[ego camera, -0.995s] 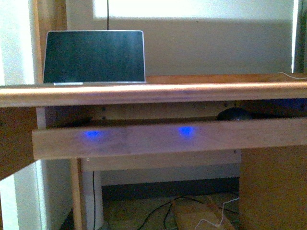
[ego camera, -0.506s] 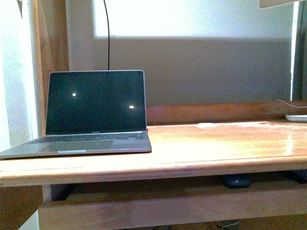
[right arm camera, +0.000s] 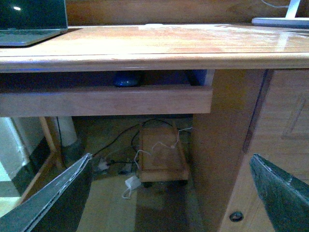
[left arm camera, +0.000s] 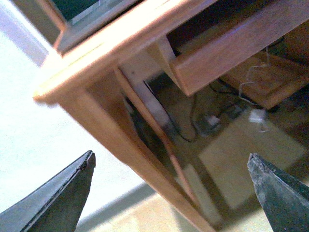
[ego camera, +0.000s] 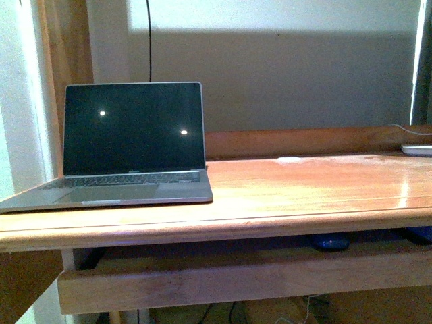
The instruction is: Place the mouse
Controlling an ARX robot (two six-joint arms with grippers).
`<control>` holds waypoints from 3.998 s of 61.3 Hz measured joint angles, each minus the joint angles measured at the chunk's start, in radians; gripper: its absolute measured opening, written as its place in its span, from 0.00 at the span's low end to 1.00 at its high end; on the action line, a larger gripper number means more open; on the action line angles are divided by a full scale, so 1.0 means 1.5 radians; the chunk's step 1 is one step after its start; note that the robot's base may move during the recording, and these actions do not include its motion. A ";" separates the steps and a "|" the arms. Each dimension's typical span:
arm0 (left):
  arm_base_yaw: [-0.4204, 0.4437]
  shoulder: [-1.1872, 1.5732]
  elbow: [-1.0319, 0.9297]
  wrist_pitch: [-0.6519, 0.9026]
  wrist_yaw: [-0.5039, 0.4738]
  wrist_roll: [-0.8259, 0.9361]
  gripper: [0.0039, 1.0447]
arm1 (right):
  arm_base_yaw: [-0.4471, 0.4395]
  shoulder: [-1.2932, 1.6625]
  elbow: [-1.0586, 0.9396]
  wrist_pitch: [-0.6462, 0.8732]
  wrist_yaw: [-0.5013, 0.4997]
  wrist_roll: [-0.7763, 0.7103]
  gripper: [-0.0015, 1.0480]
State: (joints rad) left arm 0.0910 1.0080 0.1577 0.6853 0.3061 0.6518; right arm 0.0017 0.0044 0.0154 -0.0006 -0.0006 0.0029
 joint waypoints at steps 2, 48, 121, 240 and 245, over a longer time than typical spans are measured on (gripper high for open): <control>0.003 0.056 0.009 0.068 0.008 0.046 0.93 | 0.000 0.000 0.000 0.000 0.000 0.000 0.93; -0.049 0.683 0.272 0.473 0.115 0.494 0.93 | 0.000 0.000 0.000 0.000 0.000 0.000 0.93; -0.033 0.540 0.405 -0.283 0.317 0.487 0.93 | 0.000 0.000 0.000 0.000 0.000 0.000 0.93; -0.064 -0.632 -0.061 -0.465 -0.204 -0.442 0.02 | 0.234 0.863 0.392 0.227 0.185 -0.081 0.93; -0.064 -0.636 -0.066 -0.465 -0.204 -0.442 0.02 | 0.231 0.885 0.399 0.224 0.190 -0.085 0.93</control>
State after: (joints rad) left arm -0.0048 0.0544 0.0593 -0.0124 -0.0006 -0.0113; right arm 0.3481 1.3315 0.6140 0.3351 0.2844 -0.1253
